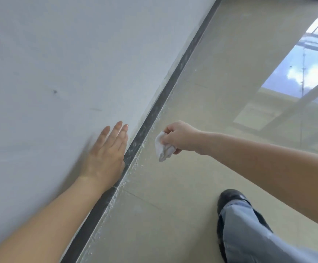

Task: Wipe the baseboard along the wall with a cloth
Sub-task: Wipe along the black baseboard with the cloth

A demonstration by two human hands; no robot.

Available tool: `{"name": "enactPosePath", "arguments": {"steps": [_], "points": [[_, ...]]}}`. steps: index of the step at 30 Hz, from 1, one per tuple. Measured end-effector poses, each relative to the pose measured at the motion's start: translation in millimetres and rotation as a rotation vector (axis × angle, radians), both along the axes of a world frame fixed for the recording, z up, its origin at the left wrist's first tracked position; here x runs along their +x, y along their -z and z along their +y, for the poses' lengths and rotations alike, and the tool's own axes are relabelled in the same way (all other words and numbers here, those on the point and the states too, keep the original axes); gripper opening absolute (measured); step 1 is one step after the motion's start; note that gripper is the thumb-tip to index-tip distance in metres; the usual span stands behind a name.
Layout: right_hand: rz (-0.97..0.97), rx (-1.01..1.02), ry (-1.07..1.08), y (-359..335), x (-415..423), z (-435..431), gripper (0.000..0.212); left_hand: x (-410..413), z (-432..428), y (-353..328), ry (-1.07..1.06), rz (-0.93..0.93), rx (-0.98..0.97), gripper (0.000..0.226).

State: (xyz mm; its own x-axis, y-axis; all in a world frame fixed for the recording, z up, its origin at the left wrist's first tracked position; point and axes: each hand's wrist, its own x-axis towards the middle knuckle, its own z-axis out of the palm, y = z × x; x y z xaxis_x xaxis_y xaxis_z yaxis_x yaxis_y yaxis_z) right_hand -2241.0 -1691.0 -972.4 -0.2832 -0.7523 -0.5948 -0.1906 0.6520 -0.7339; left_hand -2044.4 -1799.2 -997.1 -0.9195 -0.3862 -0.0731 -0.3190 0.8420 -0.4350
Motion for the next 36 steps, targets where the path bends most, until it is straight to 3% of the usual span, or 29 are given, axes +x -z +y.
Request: {"name": "enactPosePath", "arguments": {"steps": [10, 14, 18, 25, 28, 30, 32, 36], "points": [[-0.115, 0.112, 0.065, 49.5, -62.8, -26.0, 0.018, -59.0, -15.3, -4.7, -0.091, -0.041, 0.019, 0.072], [-0.135, 0.114, 0.004, 93.9, -43.7, -59.1, 0.020, -59.0, -21.9, 17.9, -0.109, -0.036, -0.087, 0.071], [-0.299, 0.093, -0.093, 130.5, -10.7, -73.1, 0.031, -48.1, -22.3, 41.5, -0.152, 0.064, -0.244, 0.063], [-0.611, 0.255, -0.216, 185.4, 67.3, -44.8, 0.017, -23.3, -10.6, 43.0, -0.222, -0.099, -0.369, 0.074], [-0.794, 0.307, -0.078, 200.8, 105.5, -40.0, 0.007, -13.5, -6.4, 36.3, -0.201, -0.201, -0.466, 0.079], [-0.933, 0.333, 0.083, 212.1, 125.7, -43.3, 0.028, -16.7, -5.5, 39.1, -0.205, -0.222, -0.487, 0.080], [-1.040, 0.312, 0.192, 215.6, 136.9, -49.3, 0.036, -18.5, -3.9, 43.9, -0.197, -0.233, -0.492, 0.077], [-1.002, 0.242, 0.219, 203.4, 124.8, -63.7, 0.012, -13.1, -4.1, 44.7, -0.166, -0.250, -0.515, 0.076]]}}
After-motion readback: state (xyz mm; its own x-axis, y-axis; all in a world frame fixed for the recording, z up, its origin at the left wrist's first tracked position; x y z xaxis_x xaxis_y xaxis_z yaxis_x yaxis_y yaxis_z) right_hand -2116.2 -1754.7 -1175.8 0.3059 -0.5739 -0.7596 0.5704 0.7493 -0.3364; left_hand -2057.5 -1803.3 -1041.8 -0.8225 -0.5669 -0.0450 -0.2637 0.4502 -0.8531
